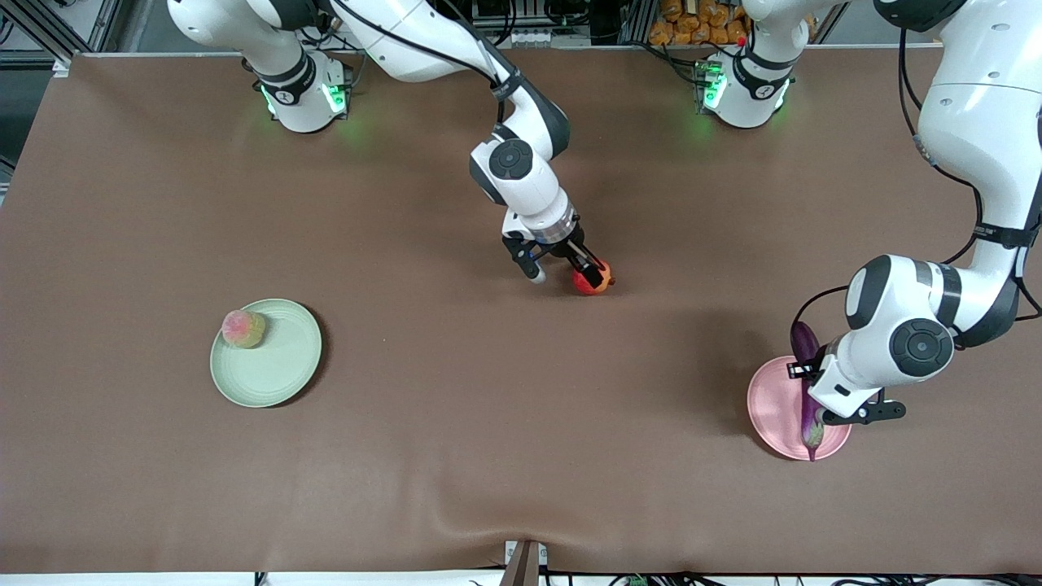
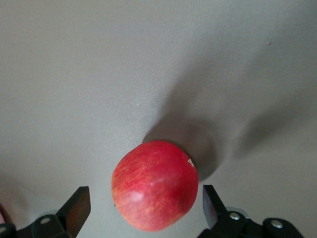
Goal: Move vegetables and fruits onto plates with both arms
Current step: 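Lower the eggplant onto the pink plate while the right gripper grasps the apple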
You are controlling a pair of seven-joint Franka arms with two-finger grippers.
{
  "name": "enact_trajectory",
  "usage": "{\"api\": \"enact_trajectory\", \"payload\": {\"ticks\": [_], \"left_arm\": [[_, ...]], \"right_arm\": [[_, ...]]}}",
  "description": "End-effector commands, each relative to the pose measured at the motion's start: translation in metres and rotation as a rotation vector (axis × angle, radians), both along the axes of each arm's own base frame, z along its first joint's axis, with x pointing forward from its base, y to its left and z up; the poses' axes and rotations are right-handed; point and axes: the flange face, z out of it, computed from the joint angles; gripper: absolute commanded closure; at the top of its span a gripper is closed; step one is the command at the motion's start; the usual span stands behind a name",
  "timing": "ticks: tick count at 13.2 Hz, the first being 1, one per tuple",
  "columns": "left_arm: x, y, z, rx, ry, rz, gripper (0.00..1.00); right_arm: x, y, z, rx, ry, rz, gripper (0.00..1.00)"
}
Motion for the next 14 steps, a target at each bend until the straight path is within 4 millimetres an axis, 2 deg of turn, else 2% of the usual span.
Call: {"api": "enact_trajectory", "payload": {"ticks": [1,2,3,4,5,6,7,8,10,11,12,14], "left_arm": [[0.000,-0.011,0.008,-0.001,-0.031,-0.024,0.60],[0.000,-0.014,0.009,-0.001,-0.034,-0.028,0.14],[0.001,-0.014,0.015,-0.001,-0.042,-0.024,0.00],[0.001,-0.011,0.022,-0.005,-0.050,-0.011,0.00],[0.002,-0.010,0.041,0.007,-0.070,-0.008,0.00],[0.002,-0.012,0.064,0.021,-0.094,-0.005,0.00],[0.000,-0.010,0.094,0.037,-0.111,0.003,0.00],[0.000,-0.008,0.123,0.027,-0.127,0.025,0.00],[-0.006,-0.004,0.178,0.030,-0.149,0.047,0.00],[-0.011,-0.004,0.205,0.031,-0.169,0.061,0.00],[-0.018,-0.004,0.232,0.016,-0.185,0.082,0.00],[-0.036,-0.010,0.283,-0.019,-0.193,0.117,0.00]], "right_arm": [[-0.001,0.006,-0.007,0.012,-0.006,-0.043,0.28],[0.001,0.007,-0.010,0.012,-0.003,-0.058,0.42],[0.002,0.009,-0.011,0.011,-0.011,-0.057,0.42],[0.004,0.007,-0.012,0.002,-0.019,-0.055,0.58],[0.011,0.004,-0.006,-0.001,-0.031,-0.058,0.88],[0.022,-0.004,0.007,-0.012,-0.040,-0.063,1.00],[0.034,-0.015,0.018,-0.047,-0.016,-0.063,1.00],[0.051,-0.024,0.038,-0.079,0.015,-0.070,1.00],[0.096,-0.056,0.077,-0.142,0.100,-0.061,1.00],[0.117,-0.080,0.093,-0.166,0.145,-0.034,1.00],[0.136,-0.113,0.112,-0.184,0.181,0.003,1.00],[0.163,-0.189,0.145,-0.225,0.257,0.166,1.00]]}}
